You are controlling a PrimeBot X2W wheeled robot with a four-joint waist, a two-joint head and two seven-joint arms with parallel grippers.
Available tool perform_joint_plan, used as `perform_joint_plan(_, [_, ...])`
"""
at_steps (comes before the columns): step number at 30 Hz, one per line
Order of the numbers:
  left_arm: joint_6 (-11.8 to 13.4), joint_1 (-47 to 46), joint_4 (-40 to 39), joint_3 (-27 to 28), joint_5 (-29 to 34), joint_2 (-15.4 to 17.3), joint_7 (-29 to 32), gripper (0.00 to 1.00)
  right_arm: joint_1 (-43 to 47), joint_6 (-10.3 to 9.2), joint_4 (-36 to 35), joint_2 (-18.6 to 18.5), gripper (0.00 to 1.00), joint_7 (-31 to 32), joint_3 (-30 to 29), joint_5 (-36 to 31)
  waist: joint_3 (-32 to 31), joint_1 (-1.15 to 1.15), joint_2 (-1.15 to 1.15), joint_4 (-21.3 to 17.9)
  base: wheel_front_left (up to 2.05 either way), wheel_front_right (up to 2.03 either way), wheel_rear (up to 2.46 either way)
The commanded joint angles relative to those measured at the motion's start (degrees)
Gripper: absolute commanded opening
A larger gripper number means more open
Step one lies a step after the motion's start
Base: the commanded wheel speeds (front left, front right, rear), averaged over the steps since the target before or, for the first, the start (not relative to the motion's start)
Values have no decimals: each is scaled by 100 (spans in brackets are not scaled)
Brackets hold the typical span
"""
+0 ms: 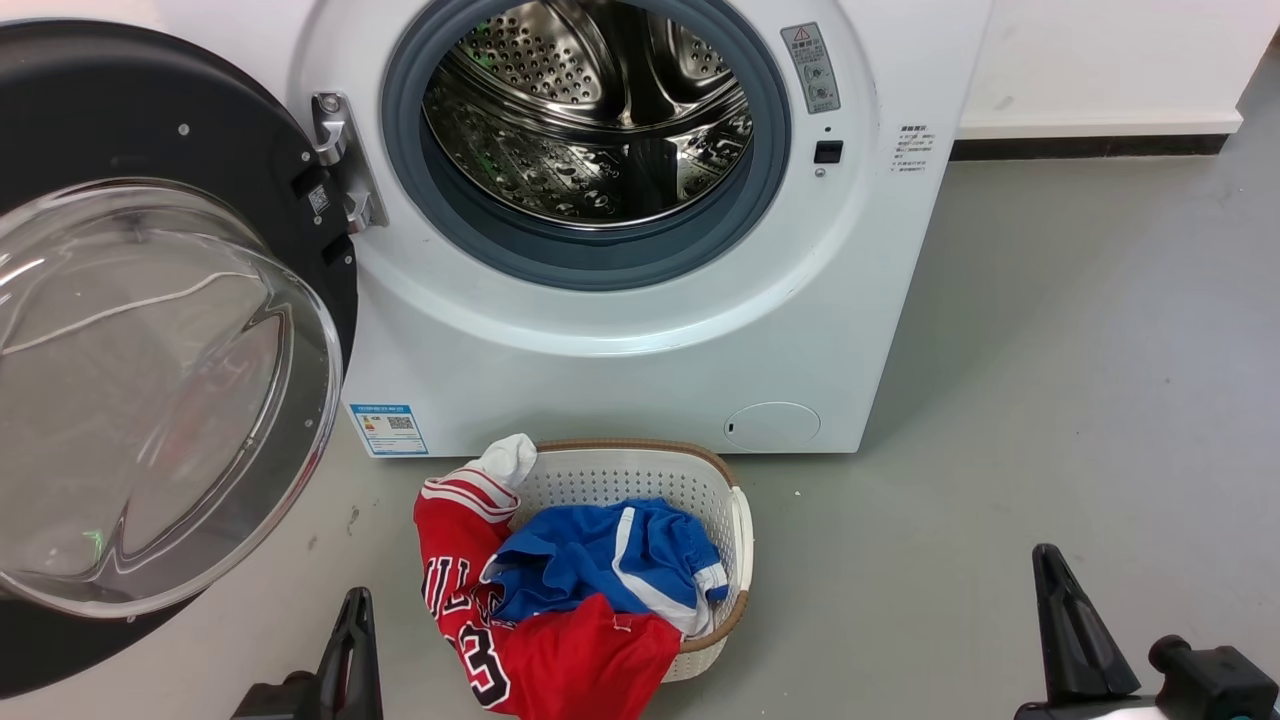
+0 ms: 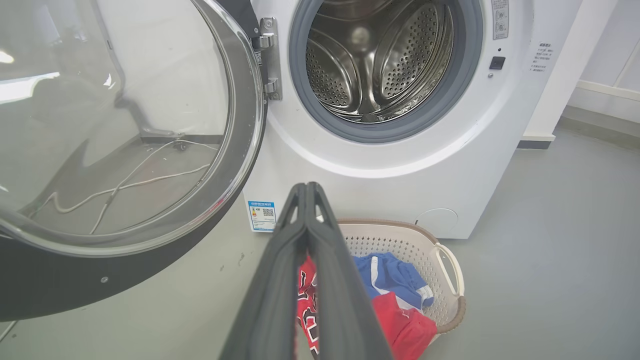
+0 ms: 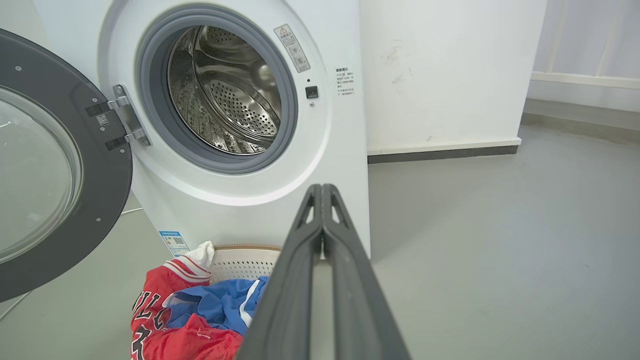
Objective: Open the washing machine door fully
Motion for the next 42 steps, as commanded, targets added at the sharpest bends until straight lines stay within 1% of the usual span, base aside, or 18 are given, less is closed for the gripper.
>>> perform_joint_plan(1, [-25,-46,-22,15,-233,1,47,0,-35,0,-37,-10,0,30,5,236,2,0,0,2,0,0,0])
perform_joint_plan(11, [-152,-267,114,92,-1409,13,321,0,-249,0,125,-81,0,245,13,1424,9,0,0,11,0,0,0])
perform_joint_plan(21, [-265,-456,230,164,-2450,21,565,0,-434,0,264,-129,0,448,5,2461,17,0,0,20,0,0,0])
perform_joint_plan(22, [-288,-495,251,177,-2643,22,612,0,-465,-1,291,-136,0,486,1,2652,19,0,0,22,0,0,0])
perform_joint_plan(42, [-475,-812,446,304,-4362,29,1025,0,-770,-1,524,-183,0,860,-56,4333,35,0,0,40,0,0,0])
